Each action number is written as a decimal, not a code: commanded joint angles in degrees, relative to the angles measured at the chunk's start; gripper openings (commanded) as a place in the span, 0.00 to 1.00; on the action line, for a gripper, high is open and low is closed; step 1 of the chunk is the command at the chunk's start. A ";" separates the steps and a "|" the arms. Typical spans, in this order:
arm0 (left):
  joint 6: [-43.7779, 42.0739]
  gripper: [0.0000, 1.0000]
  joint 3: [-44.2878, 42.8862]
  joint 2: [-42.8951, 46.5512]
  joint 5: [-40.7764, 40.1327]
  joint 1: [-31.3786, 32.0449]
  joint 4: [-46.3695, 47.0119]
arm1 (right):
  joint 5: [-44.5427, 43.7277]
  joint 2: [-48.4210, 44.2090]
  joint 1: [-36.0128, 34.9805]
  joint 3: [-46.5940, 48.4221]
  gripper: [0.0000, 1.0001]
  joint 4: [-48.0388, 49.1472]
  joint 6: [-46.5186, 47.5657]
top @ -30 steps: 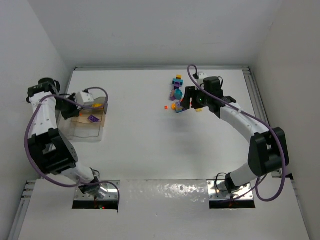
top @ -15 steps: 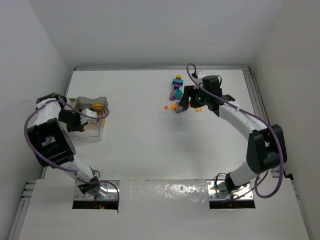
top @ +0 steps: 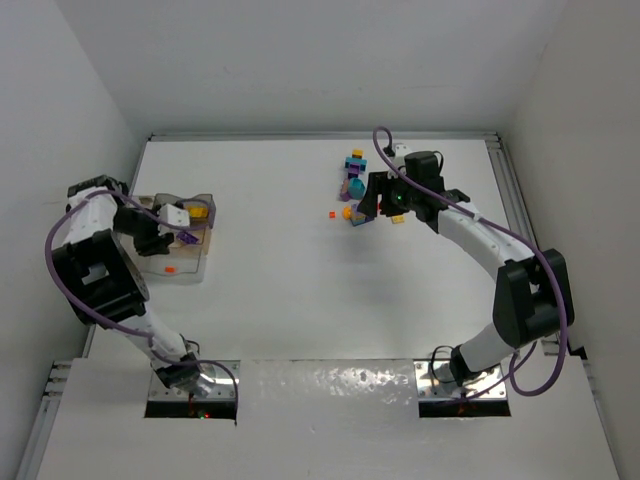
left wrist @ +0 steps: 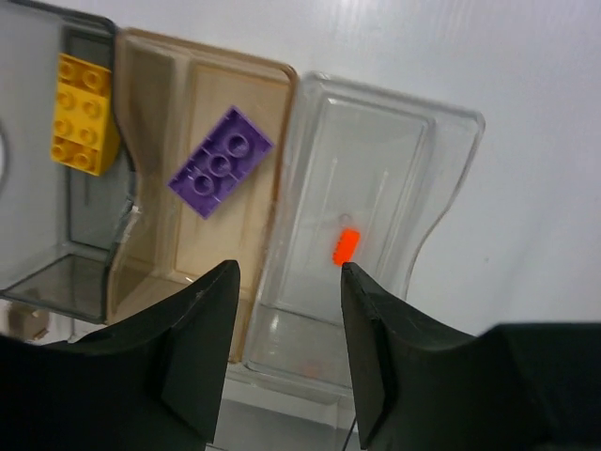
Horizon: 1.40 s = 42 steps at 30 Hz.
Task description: Sort the legos into containers by color
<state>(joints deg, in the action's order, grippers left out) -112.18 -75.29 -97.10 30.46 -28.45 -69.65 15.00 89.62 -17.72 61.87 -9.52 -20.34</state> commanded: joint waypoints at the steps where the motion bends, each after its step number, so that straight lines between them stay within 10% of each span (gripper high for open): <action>1: 4.23 0.45 -6.53 -0.28 11.79 1.98 -2.87 | 0.12 -1.56 -0.13 2.12 0.63 1.08 -0.05; 9: 49.64 0.42 -6.45 2.19 2.08 36.21 32.18 | -4.90 -1.73 -0.04 2.91 0.68 -0.76 -1.11; 16: 78.94 0.44 -19.28 -15.73 0.21 47.78 43.77 | -11.22 -5.58 -0.04 1.42 0.70 -5.95 -2.60; 29: 51.73 0.61 -33.96 -35.43 10.05 55.08 33.36 | -11.14 -10.61 -0.13 -2.97 0.73 -7.27 0.91; 42: 49.87 0.56 -29.83 -36.76 1.71 55.34 38.18 | -11.93 -13.16 -0.04 -5.35 0.73 -6.13 0.83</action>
<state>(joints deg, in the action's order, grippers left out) -59.86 -105.62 -134.28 33.34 26.92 -32.77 3.99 77.78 -17.72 56.99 -17.15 -19.88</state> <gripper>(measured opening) 0.571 0.734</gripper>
